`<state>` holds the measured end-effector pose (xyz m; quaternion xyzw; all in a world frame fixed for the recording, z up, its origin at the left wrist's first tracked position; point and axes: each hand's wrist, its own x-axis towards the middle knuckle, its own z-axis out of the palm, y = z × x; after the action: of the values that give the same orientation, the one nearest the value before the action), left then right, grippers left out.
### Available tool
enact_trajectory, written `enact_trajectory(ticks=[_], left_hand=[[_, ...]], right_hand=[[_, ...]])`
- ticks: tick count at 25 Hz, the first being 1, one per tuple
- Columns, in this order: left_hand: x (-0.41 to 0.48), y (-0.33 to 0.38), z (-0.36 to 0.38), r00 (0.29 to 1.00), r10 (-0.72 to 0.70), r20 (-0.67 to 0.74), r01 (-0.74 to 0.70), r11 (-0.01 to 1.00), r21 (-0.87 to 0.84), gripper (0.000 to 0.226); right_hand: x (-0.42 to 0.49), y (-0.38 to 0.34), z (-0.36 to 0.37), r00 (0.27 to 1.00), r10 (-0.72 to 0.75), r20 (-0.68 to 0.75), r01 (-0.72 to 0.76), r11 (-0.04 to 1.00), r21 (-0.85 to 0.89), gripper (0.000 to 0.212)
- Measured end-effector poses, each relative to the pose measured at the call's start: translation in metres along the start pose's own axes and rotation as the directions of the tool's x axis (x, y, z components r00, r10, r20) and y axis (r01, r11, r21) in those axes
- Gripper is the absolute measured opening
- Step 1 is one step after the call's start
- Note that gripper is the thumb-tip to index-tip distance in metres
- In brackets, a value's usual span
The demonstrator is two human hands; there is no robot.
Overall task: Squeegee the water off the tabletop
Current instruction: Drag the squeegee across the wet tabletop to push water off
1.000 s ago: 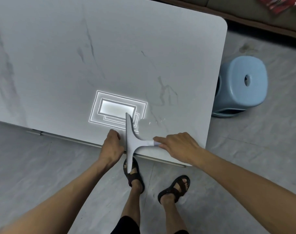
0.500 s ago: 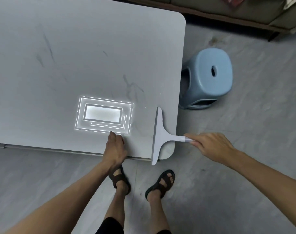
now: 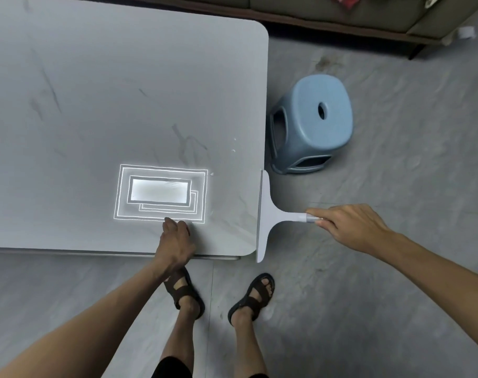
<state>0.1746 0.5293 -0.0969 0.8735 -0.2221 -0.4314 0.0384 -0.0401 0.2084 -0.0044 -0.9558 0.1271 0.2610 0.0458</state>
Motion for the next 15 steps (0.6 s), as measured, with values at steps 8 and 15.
enact_trajectory(ticks=[8,15], left_hand=[[0.0,0.012,-0.02,0.99,-0.061,0.126,0.066,0.997,-0.031,0.043],[-0.014,-0.01,-0.034,0.997,-0.047,-0.058,0.041,0.994,-0.104,0.018]], right_hand=[[-0.021,0.022,-0.012,0.996,0.041,-0.081,-0.041,0.999,0.012,0.033],[0.002,-0.012,-0.021,0.999,0.019,-0.041,-0.017,0.998,0.056,0.032]])
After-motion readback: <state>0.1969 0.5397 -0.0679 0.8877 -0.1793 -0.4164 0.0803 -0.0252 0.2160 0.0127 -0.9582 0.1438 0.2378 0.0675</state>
